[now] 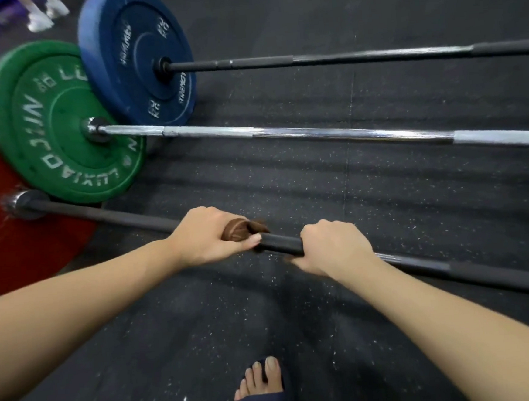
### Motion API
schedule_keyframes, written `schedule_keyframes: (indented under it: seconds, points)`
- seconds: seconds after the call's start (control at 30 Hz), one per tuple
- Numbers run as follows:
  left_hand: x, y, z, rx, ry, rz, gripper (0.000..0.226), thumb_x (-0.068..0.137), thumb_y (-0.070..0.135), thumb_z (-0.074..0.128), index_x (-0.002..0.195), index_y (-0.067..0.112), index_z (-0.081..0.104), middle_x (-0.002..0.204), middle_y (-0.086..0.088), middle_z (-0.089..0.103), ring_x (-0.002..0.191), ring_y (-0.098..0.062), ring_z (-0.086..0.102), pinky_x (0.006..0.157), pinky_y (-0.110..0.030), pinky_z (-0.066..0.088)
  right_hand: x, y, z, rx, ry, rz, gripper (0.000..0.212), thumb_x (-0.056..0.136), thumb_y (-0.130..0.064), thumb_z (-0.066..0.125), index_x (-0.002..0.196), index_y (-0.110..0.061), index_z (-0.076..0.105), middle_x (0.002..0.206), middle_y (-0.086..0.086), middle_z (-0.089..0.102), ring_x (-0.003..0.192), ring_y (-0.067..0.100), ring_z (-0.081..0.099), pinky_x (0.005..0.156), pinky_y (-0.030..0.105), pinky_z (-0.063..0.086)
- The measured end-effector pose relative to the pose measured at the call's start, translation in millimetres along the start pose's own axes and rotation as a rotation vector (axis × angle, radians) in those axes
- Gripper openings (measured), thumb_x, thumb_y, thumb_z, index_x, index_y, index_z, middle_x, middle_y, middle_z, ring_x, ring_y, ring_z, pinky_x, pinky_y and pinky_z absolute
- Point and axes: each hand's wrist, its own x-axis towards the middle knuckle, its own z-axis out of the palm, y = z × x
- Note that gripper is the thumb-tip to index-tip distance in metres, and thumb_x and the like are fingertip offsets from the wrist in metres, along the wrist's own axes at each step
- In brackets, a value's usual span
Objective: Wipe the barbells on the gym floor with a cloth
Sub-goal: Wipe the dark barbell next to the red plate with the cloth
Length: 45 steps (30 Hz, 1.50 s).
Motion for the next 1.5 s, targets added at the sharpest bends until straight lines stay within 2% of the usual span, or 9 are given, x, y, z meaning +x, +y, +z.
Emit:
schedule_keyframes:
  seconds: [0.17,0.43,0.57,0.67,0.8,0.93,1.13,1.3,1.5]
  points:
    - [5,-3,3,-0.018,-0.042,-0.033,0.100,0.069,0.103,0.011,0.093,0.027,0.072,0.073,0.009,0.069,0.070,-0.008,0.063,0.069,-0.033,0.050,1,-2,-2,0.016,-0.025,0.024,0.039,0.090,-0.062,0.055,0.093,-0.024,0.057,0.074,-0.004,0.050,0.070,0.027,0.057,0.066,0.034,0.043]
    - [16,-47,-26,-0.065,-0.183,-0.227,0.063,0.079,0.091,0.041,0.068,0.034,0.065,0.067,0.008,0.066,0.071,-0.015,0.064,0.066,-0.031,0.044,0,-3,-4,0.039,-0.065,0.033,0.037,0.091,-0.058,0.056,0.094,-0.021,0.057,0.078,-0.002,0.053,0.074,0.029,0.057,0.068,0.035,0.046]
    - [24,-40,-23,0.066,-0.255,-0.265,0.080,0.074,0.096,0.041,0.066,0.019,0.062,0.064,0.004,0.067,0.068,-0.020,0.066,0.068,-0.032,0.050,-1,-3,-4,0.020,-0.062,0.028,0.034,0.092,-0.053,0.057,0.097,-0.019,0.061,0.078,-0.001,0.056,0.074,0.029,0.060,0.067,0.034,0.046]
    - [31,-1,-21,-0.049,-0.350,-0.210,0.072,0.083,0.088,0.044,0.063,0.022,0.065,0.056,0.009,0.067,0.059,-0.006,0.065,0.065,-0.026,0.046,-1,-3,-5,0.022,-0.062,0.030,0.030,0.092,-0.049,0.058,0.093,-0.020,0.059,0.075,-0.002,0.052,0.073,0.029,0.059,0.067,0.035,0.046]
    - [38,38,-8,-0.067,-0.270,-0.070,0.075,0.080,0.091,0.040,0.067,0.019,0.057,0.058,0.006,0.056,0.058,-0.010,0.052,0.063,-0.031,0.039,-1,-4,-6,0.046,-0.046,0.029,0.027,0.091,-0.048,0.057,0.091,-0.021,0.054,0.074,-0.003,0.049,0.073,0.028,0.057,0.068,0.034,0.047]
    - [32,17,-15,-0.148,-0.253,-0.139,0.063,0.089,0.078,0.052,0.061,0.021,0.049,0.057,0.006,0.053,0.059,-0.010,0.050,0.060,-0.030,0.035,-2,-3,-5,0.040,-0.030,0.018,0.027,0.091,-0.049,0.055,0.092,-0.022,0.055,0.071,-0.004,0.048,0.070,0.028,0.057,0.067,0.034,0.047]
    - [9,-45,-22,-0.053,-0.155,-0.277,0.096,0.061,0.104,0.026,0.083,0.021,0.071,0.068,0.006,0.067,0.070,-0.011,0.062,0.073,-0.033,0.049,-1,-2,-5,0.034,-0.066,0.021,0.032,0.092,-0.052,0.057,0.093,-0.020,0.059,0.072,-0.003,0.052,0.074,0.029,0.059,0.068,0.034,0.048]
    - [9,-48,-21,0.072,-0.175,-0.312,0.078,0.079,0.092,0.039,0.078,0.018,0.065,0.069,0.004,0.064,0.071,-0.018,0.060,0.066,-0.031,0.043,-1,-3,-5,0.032,-0.075,0.034,0.033,0.092,-0.053,0.056,0.095,-0.020,0.062,0.076,-0.003,0.056,0.075,0.028,0.062,0.069,0.034,0.050]
    - [8,-7,-6,0.020,-0.130,-0.170,0.083,0.071,0.094,0.023,0.089,0.029,0.071,0.072,0.008,0.068,0.074,-0.013,0.064,0.073,-0.032,0.050,-1,-4,-5,0.020,-0.064,0.040,0.028,0.092,-0.048,0.057,0.087,-0.020,0.054,0.070,-0.004,0.049,0.073,0.027,0.058,0.068,0.033,0.047]
